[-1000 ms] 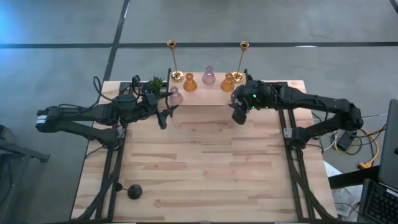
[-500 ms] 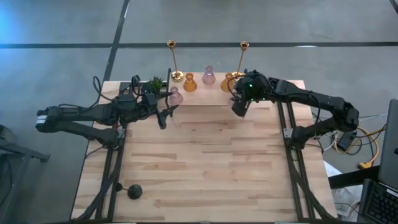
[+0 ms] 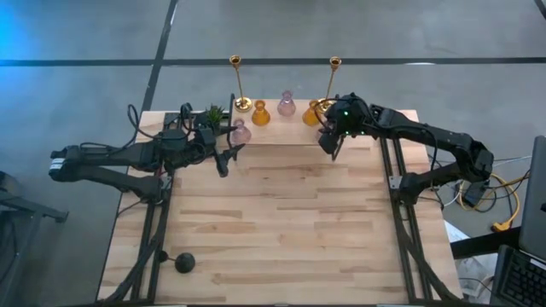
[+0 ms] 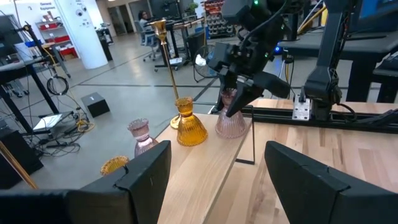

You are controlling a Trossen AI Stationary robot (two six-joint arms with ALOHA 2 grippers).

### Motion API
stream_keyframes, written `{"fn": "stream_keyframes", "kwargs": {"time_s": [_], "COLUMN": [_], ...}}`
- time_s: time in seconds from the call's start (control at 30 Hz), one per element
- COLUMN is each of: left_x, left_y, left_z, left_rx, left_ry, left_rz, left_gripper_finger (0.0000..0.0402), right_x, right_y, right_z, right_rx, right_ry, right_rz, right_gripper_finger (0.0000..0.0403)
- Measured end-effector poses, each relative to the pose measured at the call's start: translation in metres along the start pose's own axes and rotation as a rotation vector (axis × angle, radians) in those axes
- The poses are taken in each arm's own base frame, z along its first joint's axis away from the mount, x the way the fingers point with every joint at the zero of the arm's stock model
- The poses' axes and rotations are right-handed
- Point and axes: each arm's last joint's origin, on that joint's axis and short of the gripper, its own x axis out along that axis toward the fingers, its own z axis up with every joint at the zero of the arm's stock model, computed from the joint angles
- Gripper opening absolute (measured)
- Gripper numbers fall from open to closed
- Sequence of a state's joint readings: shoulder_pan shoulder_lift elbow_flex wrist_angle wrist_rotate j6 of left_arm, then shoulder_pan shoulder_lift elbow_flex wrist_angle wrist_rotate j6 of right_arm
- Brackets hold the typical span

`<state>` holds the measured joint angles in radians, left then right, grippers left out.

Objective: Pick & Place candle stick holders
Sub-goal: Put the pink glass candle holder on the shelf

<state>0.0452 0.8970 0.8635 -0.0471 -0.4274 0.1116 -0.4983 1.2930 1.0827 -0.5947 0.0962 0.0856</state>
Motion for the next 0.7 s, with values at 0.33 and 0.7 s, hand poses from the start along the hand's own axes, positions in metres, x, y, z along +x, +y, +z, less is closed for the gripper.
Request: {"fn": "stream_keyframes", "kwargs": {"time_s": [0.33,0.7], "left_x": [0.0000,0.0000], "left_y": [0.0000,-0.0002], "left_z": [0.0000,-0.0012], "left_rx": [0.000,-0.001], "left_ry": [0.000,0.012], "left_rz": [0.000,-0.002], "left_gripper_finger": [0.0263,0.0263], "right_x": [-0.0035,-0.0045], "right_y": [-0.0018,-0.0041], "right_z": [-0.0011,-0.0026], "right_rx": [0.021,0.046], "right_ry": [0.010,0.018], "right_rz": [-0.042,-0.068], "right_gripper_finger": [0.0143,0.0143]}}
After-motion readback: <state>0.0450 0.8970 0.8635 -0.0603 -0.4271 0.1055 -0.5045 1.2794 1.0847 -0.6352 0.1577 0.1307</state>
